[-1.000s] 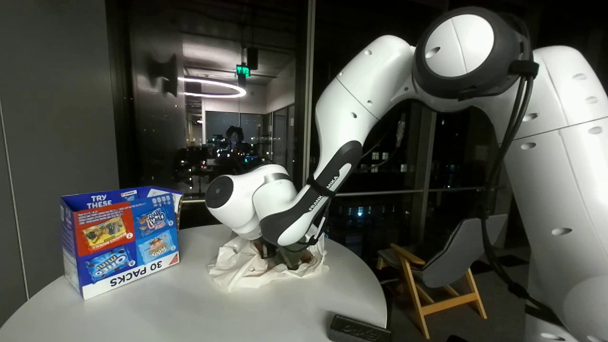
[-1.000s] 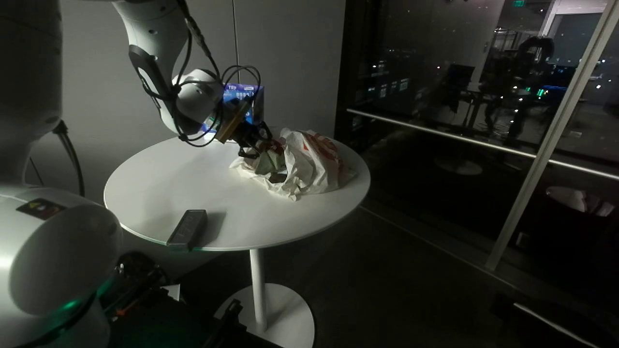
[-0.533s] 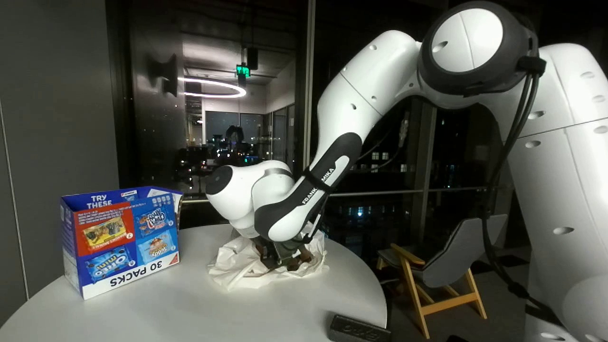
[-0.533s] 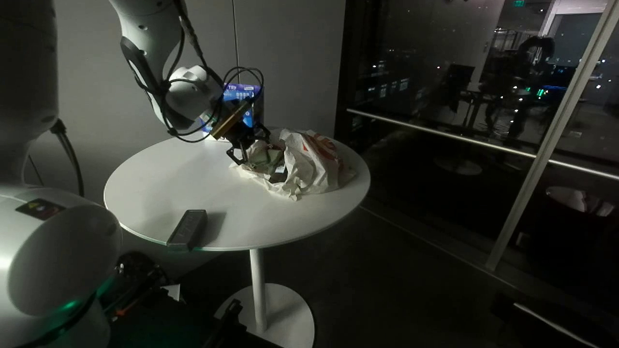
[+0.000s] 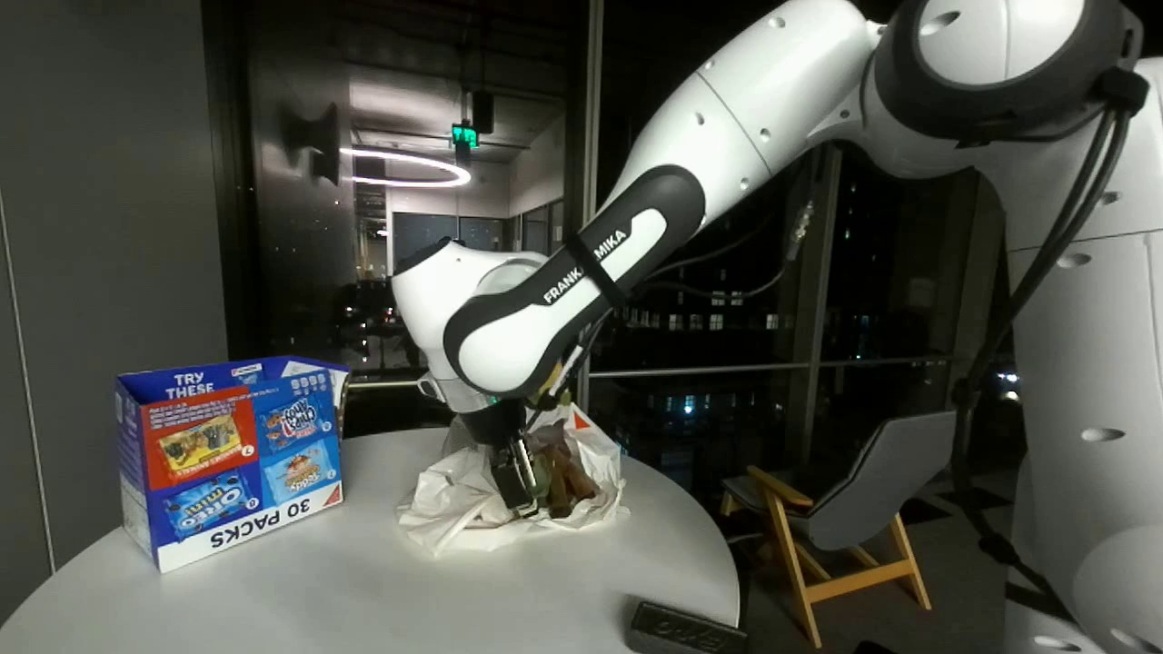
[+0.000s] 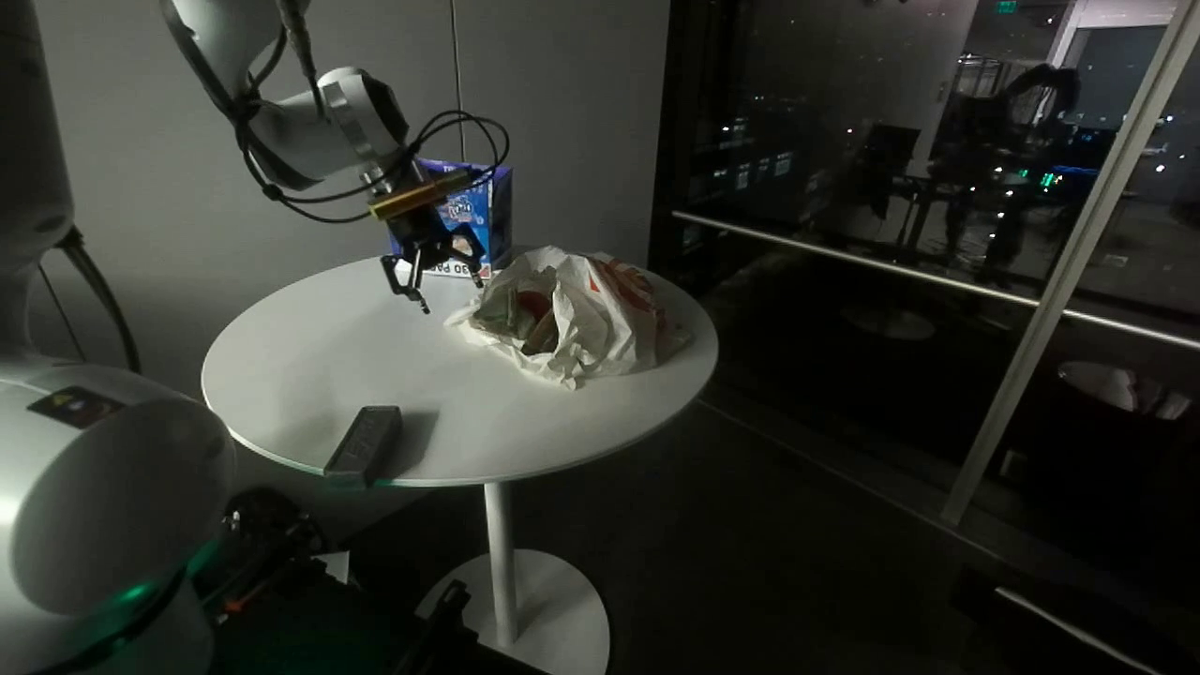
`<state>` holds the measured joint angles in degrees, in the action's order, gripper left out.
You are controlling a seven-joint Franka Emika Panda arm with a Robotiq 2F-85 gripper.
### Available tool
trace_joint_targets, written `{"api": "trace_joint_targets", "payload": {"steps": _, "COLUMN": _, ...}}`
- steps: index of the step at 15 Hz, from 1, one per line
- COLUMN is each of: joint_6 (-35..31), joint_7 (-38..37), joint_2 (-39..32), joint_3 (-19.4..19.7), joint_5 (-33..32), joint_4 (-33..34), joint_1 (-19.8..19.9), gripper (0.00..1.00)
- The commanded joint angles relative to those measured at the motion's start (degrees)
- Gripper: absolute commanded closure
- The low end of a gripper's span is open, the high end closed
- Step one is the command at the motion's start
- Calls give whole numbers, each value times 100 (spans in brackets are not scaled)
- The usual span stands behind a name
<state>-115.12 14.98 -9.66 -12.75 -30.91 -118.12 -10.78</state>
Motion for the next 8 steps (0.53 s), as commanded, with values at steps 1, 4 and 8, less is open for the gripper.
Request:
{"api": "trace_joint_targets", "payload": {"steps": 1, "joint_6": 1196, "joint_7": 320, "joint_2": 411, "joint_3": -79, "joint_5": 877, "joint_4": 189, "joint_1": -119, "gripper": 0}}
{"api": "trace_joint_targets", "payload": {"steps": 4, "joint_6": 1911, "joint_7": 571, "joint_2": 567, "joint_3": -121, "joint_5": 1786, "joint_4": 251, "joint_1": -109, "gripper": 0}}
{"api": "trace_joint_targets", "payload": {"steps": 8, "joint_6": 1894, "joint_7": 662, "joint_2": 587, "joint_3": -40, "joint_5": 3132, "joint_4": -99, "joint_1": -24, "gripper": 0}}
